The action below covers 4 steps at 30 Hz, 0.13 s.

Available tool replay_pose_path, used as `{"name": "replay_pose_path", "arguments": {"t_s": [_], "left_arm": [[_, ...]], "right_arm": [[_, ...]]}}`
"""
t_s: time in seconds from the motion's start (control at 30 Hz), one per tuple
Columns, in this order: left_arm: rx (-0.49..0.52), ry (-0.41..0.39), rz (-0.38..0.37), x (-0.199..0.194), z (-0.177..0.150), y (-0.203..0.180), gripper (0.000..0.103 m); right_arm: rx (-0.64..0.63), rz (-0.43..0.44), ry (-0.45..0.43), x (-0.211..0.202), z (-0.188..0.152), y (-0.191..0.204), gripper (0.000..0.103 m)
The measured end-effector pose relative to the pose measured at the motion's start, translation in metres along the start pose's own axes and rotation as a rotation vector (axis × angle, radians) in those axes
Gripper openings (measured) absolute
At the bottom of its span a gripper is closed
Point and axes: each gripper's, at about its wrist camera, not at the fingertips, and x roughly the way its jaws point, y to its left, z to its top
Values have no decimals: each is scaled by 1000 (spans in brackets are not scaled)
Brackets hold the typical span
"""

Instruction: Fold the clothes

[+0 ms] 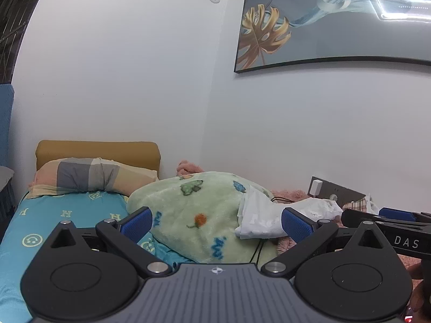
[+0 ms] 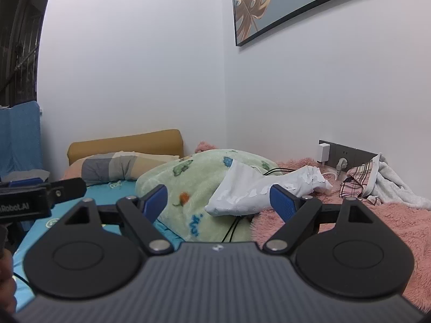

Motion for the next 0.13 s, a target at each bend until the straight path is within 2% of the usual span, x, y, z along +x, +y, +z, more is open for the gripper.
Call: {"name": "replay_pose_path", "arguments": {"t_s": [0.13], "left_arm": [[-3,-10,-5,-2,1,3,103]], "right_arm": [[5,0,3,-1,1,1,85]]}}
